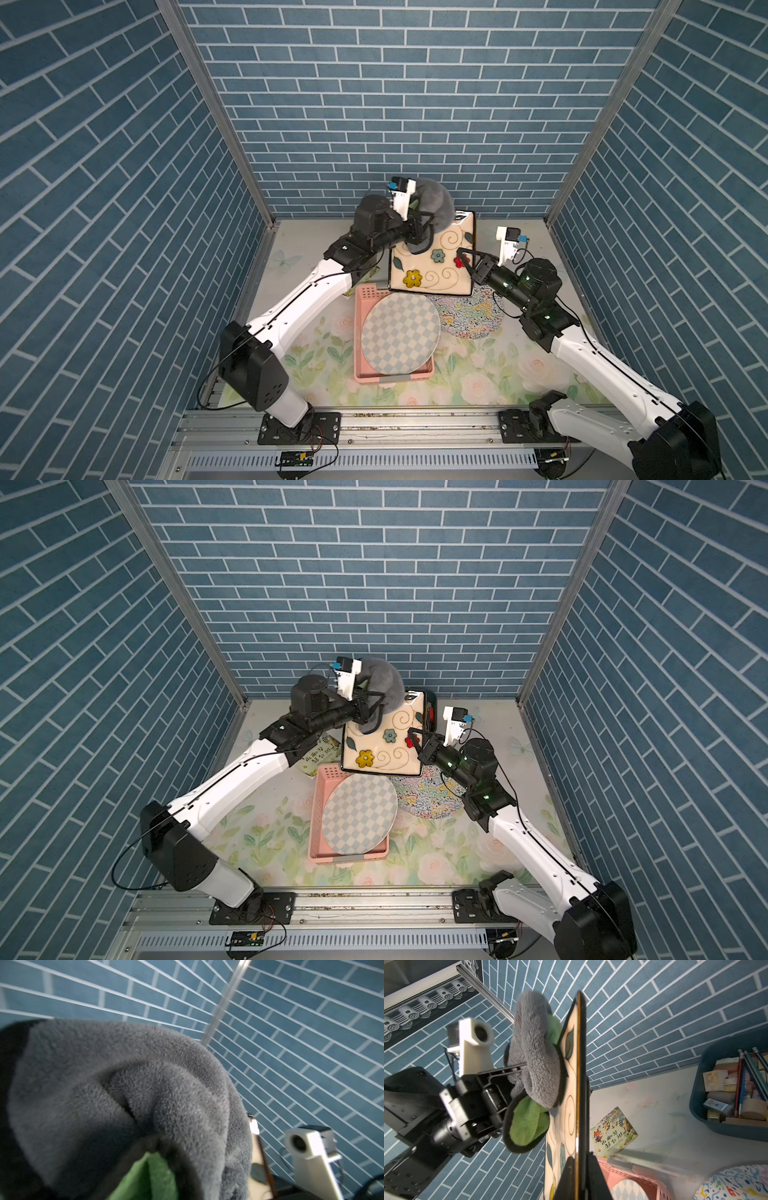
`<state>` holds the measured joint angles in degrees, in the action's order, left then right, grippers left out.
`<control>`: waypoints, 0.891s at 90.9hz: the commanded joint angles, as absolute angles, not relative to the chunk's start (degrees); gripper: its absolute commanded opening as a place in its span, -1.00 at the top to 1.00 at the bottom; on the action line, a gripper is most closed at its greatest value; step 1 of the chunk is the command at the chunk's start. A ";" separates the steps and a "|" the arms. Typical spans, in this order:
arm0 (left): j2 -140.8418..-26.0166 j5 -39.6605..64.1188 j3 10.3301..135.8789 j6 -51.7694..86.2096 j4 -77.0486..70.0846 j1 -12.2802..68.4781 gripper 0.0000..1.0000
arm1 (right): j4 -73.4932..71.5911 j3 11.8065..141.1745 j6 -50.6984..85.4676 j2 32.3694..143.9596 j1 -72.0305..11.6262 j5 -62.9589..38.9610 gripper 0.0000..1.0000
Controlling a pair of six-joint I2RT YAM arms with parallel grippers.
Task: Wipe the wet plate dry
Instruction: Wipe the plate with towel.
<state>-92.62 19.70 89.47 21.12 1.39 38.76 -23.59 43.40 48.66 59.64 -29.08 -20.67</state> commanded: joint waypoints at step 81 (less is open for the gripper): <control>-77.89 44.49 65.78 83.97 -77.56 23.31 1.00 | -80.07 51.70 84.43 64.06 -16.45 -32.28 1.00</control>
